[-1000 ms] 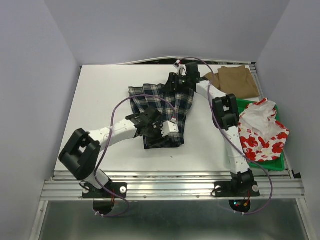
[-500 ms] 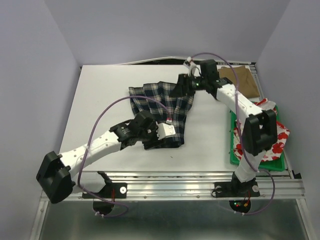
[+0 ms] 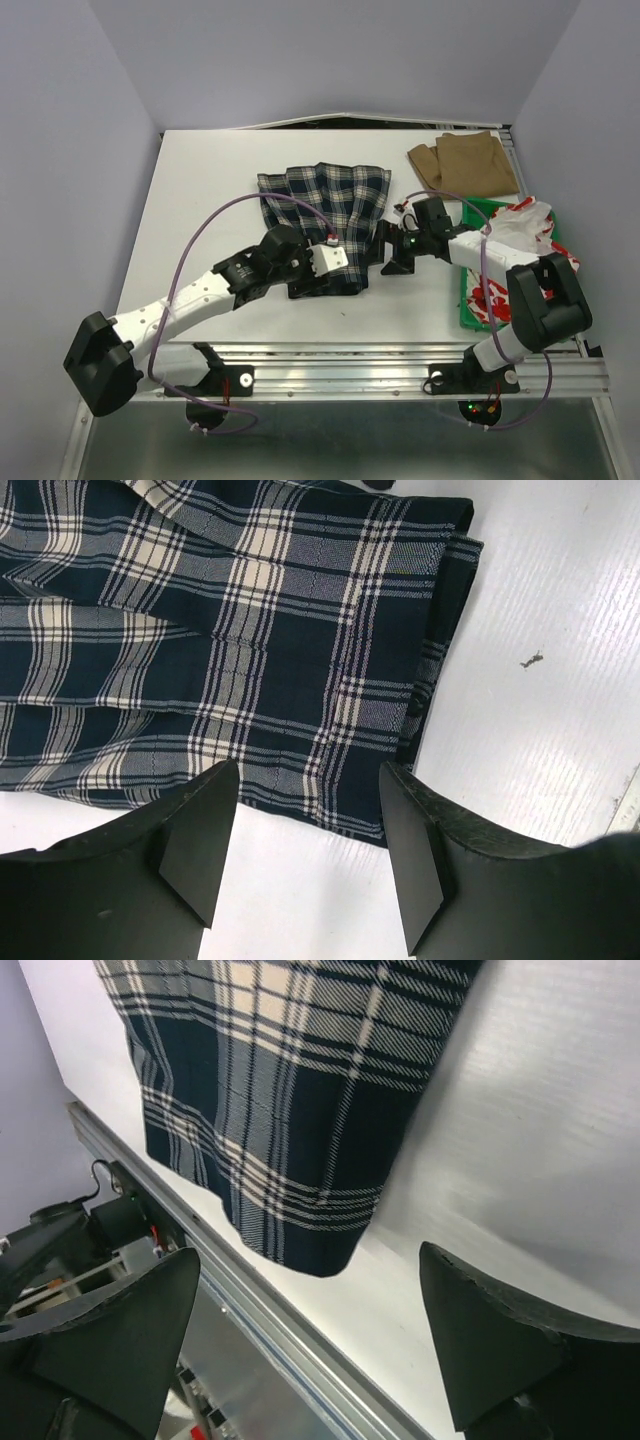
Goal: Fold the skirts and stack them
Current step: Fold the skirt
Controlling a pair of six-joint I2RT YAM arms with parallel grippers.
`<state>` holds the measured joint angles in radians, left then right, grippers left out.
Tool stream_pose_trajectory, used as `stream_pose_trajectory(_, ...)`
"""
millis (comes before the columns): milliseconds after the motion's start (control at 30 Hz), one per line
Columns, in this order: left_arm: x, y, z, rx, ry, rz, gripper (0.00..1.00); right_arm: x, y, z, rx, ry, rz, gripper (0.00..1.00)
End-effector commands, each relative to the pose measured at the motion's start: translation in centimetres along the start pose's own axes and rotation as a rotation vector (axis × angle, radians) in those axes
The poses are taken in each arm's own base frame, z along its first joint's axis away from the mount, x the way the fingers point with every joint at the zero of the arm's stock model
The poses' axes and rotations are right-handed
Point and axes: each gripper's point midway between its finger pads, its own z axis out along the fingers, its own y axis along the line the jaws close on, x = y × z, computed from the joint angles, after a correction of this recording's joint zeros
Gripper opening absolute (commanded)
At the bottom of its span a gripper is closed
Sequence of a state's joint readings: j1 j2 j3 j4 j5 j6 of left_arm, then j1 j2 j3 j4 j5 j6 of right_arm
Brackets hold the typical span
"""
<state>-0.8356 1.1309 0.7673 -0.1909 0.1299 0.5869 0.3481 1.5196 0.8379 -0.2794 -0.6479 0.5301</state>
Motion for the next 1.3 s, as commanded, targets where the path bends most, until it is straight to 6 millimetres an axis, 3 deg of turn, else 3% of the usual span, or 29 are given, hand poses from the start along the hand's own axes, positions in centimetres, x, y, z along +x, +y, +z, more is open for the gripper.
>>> stream_pose_trajectory(0,-1.6,0.6,0.7,-0.016,-0.067,0.028,0.7,0.3,0.7,1.4,-0.113,-0.003,0.081,0.95)
stream_pose_trajectory(167,-1.4,0.0,2.0,0.015,-0.061,0.042,0.7,0.9,-0.4,3.8,-0.166,0.072,0.131,0.88)
stream_pose_trajectory(333,-1.2,-0.5,2.7,0.036,-0.055,0.078,0.74,1.6,-0.6,4.4,-0.198,0.106,0.174,0.79)
stream_pose_trajectory(400,-1.0,-1.0,2.9,0.048,-0.052,0.105,0.77,1.2,0.2,4.2,-0.233,0.108,0.185,0.61)
stream_pose_trajectory(433,-0.9,-1.2,3.0,0.05,-0.046,0.115,0.92,0.8,0.7,4.1,-0.248,0.104,0.179,0.55)
stream_pose_trajectory(467,-0.8,-1.8,3.1,0.058,-0.043,0.127,0.92,0.5,1.3,3.9,-0.264,0.109,0.188,0.45)
stream_pose_trajectory(567,-0.3,-2.0,3.5,0.042,-0.023,0.144,0.93,-0.7,2.9,3.3,-0.295,0.102,0.194,0.34)
stream_pose_trajectory(667,0.1,-2.2,3.9,0.026,-0.007,0.146,0.94,-1.7,4.2,2.7,-0.317,0.088,0.204,0.27)
stream_pose_trajectory(1067,0.9,-2.2,6.4,-0.022,0.019,0.124,0.96,-2.2,5.9,2.2,-0.368,0.136,0.328,0.12)
stream_pose_trajectory(1267,1.9,-1.7,7.1,-0.089,0.045,0.118,0.96,-3.5,7.2,1.5,-0.419,0.135,0.382,0.06)
